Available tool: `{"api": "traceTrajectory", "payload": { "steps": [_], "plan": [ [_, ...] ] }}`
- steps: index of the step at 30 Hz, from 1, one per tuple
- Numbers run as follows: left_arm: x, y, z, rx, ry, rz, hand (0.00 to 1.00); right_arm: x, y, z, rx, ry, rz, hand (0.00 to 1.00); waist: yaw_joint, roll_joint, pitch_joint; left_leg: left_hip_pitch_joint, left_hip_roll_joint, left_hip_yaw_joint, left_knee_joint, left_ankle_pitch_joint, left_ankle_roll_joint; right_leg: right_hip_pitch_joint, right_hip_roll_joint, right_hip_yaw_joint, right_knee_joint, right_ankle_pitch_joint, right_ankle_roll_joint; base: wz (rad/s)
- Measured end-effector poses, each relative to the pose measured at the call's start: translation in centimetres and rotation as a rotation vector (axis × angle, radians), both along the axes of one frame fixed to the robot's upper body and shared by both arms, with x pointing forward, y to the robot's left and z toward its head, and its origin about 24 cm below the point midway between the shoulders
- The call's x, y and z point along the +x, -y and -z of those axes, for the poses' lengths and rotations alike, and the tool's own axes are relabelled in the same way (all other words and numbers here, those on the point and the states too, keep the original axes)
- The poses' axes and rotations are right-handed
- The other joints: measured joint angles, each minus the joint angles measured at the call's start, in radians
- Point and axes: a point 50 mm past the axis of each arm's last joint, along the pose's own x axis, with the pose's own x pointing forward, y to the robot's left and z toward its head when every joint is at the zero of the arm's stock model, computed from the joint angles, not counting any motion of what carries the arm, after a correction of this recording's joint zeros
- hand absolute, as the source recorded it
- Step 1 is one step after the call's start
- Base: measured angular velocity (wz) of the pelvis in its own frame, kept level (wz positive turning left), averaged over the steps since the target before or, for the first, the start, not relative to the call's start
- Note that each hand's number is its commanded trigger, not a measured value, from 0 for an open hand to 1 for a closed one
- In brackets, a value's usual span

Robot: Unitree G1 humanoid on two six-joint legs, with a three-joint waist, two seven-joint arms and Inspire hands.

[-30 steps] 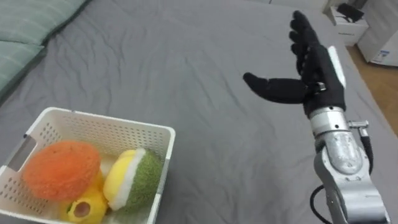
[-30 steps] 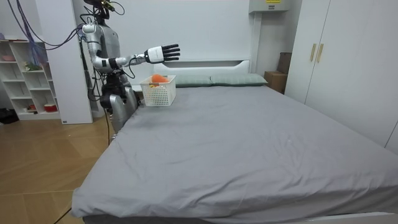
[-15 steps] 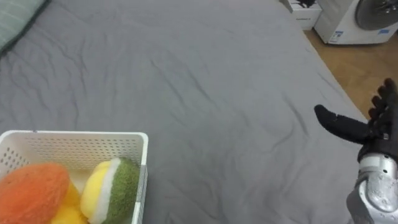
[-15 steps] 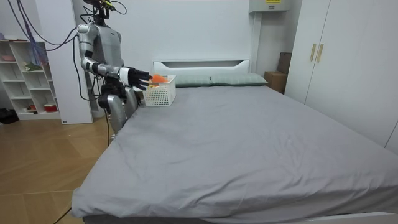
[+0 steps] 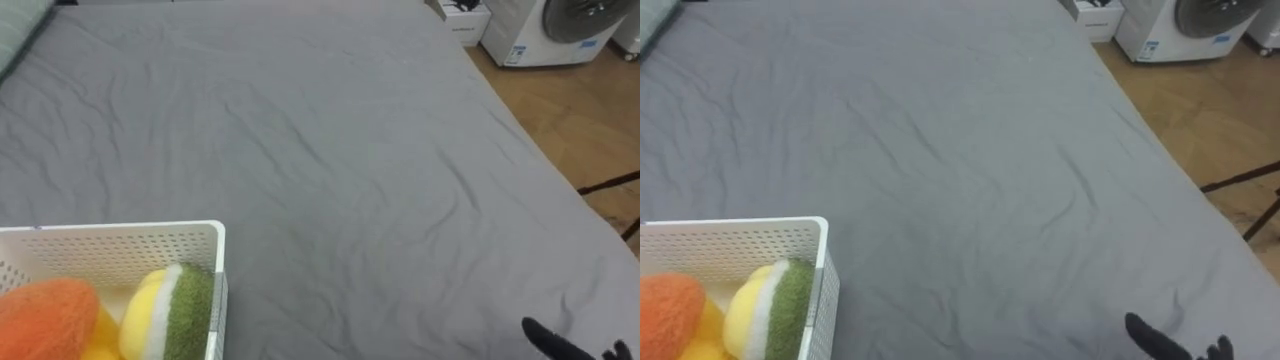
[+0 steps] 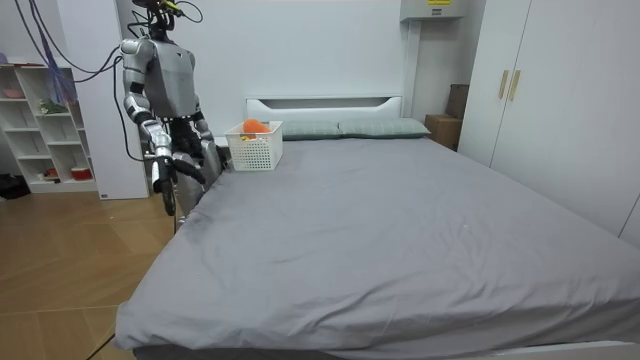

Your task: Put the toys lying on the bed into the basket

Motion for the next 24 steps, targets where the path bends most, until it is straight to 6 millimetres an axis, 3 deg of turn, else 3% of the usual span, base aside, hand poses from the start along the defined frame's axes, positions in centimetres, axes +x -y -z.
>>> {"api": "traceTrajectory", "payload": {
  "steps": [8, 13, 18, 24],
  "plan": [
    [-0.8, 0.1, 0.0, -0.006, -0.019, -0.005, 0.0, -6.8, -1.5, 3.5, 0.114, -0.302, 0.073, 0.0, 0.002, 0.025, -0.0017, 0.017, 0.0, -0.002, 0.0, -0.002, -0.002, 0.017, 0.0, 0.001, 0.003, -0.006, -0.001, 0.0],
    [-1.1, 0.2, 0.0, -0.008, -0.026, -0.002, 0.0, -8.9, -3.0, 4.4, 0.194, -0.39, 0.021, 0.0, 0.004, 0.025, 0.0004, 0.016, 0.001, -0.002, 0.0, -0.005, -0.007, 0.015, 0.006, 0.003, 0.006, -0.007, -0.003, -0.01],
    [-1.2, 0.1, 0.0, 0.0, -0.042, 0.055, 0.0, -9.5, -4.0, 4.9, 0.222, -0.469, -0.184, 0.0, 0.018, 0.027, -0.001, 0.016, 0.003, -0.001, 0.0, -0.005, -0.007, 0.013, 0.007, 0.003, 0.004, -0.007, -0.004, 0.0],
    [-1.0, 0.3, 0.1, -0.001, -0.043, 0.079, 0.0, -7.6, -5.1, 5.2, 0.234, -0.496, -0.457, 0.0, 0.028, 0.034, 0.0017, 0.016, 0.003, -0.005, 0.0, -0.005, -0.006, 0.023, 0.008, 0.001, -0.003, -0.006, -0.004, 0.02]
  ]
}}
